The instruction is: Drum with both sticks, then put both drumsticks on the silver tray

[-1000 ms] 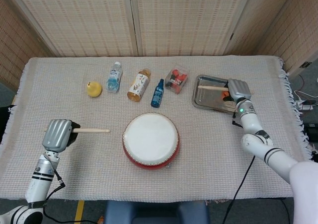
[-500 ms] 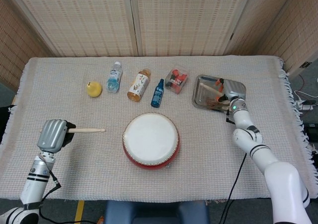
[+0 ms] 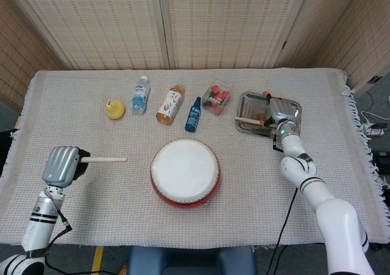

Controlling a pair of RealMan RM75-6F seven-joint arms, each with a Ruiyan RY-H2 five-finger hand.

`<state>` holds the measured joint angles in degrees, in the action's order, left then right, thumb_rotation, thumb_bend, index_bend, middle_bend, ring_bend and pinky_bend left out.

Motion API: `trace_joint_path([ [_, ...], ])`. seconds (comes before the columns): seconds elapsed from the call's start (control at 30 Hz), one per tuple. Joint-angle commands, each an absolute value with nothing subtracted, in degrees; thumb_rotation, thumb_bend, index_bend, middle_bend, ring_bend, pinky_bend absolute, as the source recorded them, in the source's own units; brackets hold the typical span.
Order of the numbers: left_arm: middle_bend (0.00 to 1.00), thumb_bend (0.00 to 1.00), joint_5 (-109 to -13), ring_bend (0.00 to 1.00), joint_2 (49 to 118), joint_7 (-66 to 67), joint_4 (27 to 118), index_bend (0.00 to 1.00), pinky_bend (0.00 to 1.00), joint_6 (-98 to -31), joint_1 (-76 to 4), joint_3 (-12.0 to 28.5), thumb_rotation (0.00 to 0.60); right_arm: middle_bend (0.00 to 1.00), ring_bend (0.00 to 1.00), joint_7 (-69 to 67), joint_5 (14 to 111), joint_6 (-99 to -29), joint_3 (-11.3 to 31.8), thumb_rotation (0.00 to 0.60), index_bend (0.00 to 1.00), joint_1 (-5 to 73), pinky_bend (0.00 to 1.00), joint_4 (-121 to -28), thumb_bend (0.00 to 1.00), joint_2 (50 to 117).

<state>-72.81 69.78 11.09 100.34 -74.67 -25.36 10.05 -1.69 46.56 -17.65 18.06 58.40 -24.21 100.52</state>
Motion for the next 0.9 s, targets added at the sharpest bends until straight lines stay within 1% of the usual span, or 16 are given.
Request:
trace_joint_path([
  [0.03,1.0,0.97,-73.77,1.0,69.81,11.74,100.61,1.0,1.0,-74.13,-25.92,9.96,0.6,0.21,0.1,-4.87,50.48,-22.48,19.81,0.6,0.05,55.83,0.26,-36.91,0.27,92.7],
  [0.17,1.0,0.97,-74.66,1.0,70.53,13.68,100.88,1.0,1.0,-72.81,-27.22,9.91,0.6,0.21,0.11,-5.14,53.19,-28.5,20.28,0.6,0.08,51.67,0.26,-53.78,0.27,82.67],
  [0.2,1.0,0.97,-74.95,1.0,70.92,14.39,101.08,1.0,1.0,-72.15,-27.89,9.98,0.6,0.21,0.13,-4.41,53.76,-30.54,20.27,0.6,0.09,50.36,0.27,-59.53,0.27,79.21],
  [0.3,1.0,0.97,-74.67,1.0,71.69,16.4,101.31,1.0,1.0,-70.39,-29.47,10.33,0.6,0.21,0.19,-2.16,52.85,-33.47,19.99,0.6,0.1,47.79,0.32,-73.07,0.26,71.2],
  [0.4,1.0,0.97,-73.64,1.0,72.63,19.18,101.54,1.0,1.0,-68.89,-31.18,11.04,0.6,0.21,0.2,1.08,51.49,-36.24,19.4,0.6,0.11,46.31,0.33,-85.03,0.25,64.3],
  [0.5,1.0,0.97,-72.74,1.0,73.64,22.79,102.16,1.0,1.0,-67.79,-32.87,11.55,0.6,0.21,0.2,4.19,50.16,-38.99,18.81,0.6,0.12,45.66,0.33,-94.96,0.25,59.41],
  [0.6,1.0,0.97,-70.61,1.0,74.93,26.35,102.86,1.0,1.0,-66.35,-34.56,11.98,0.6,0.21,0.2,5.99,48.0,-40.56,18.54,0.6,0.14,45.89,0.33,-102.66,0.24,56.37],
  [0.7,1.0,0.97,-67.51,1.0,76.61,29.43,102.95,1.0,1.0,-65.0,-36.27,12.6,0.6,0.23,0.2,6.98,45.74,-42.59,18.42,0.6,0.2,46.53,0.33,-107.83,0.24,55.73],
  [0.73,1.0,0.97,-66.39,1.0,77.21,30.31,102.78,1.0,1.0,-64.66,-36.79,12.81,0.6,0.23,0.2,7.39,44.77,-43.33,18.21,0.6,0.23,46.8,0.33,-109.01,0.24,55.98],
  [0.9,1.0,0.97,-63.47,1.0,78.82,33.55,102.02,1.0,1.0,-64.23,-38.19,13.11,0.6,0.24,0.2,8.88,41.34,-44.91,17.51,0.6,0.29,48.12,0.33,-111.98,0.23,56.94],
])
